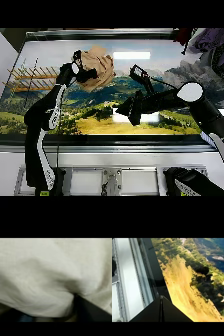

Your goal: Fold the clothes and pants, and hang the long-sleeved shirts on hangers.

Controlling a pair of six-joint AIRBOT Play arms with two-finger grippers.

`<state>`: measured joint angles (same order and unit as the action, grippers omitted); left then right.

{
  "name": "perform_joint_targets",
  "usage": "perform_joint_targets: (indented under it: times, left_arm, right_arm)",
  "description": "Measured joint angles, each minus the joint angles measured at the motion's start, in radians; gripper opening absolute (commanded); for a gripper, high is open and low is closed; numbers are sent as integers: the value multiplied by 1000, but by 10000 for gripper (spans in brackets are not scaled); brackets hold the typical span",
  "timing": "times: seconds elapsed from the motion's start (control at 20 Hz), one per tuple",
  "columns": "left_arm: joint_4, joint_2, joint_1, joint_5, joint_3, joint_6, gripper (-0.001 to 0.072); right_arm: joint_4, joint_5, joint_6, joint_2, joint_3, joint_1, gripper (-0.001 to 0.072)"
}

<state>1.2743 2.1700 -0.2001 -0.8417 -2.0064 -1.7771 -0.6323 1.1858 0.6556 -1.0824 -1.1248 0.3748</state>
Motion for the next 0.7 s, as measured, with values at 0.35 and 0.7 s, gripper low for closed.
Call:
perform_joint_targets:
  times: [0.35, 0.7]
  left_arm:
    - [-31, -62, 3, -100, 24, 3, 14]
    - [-35, -419, 14, -216, 25, 132, 14]
  right_arm:
    - [0, 0, 0, 0, 0, 0, 13]
    - [0, 0, 0, 0, 0, 0, 13]
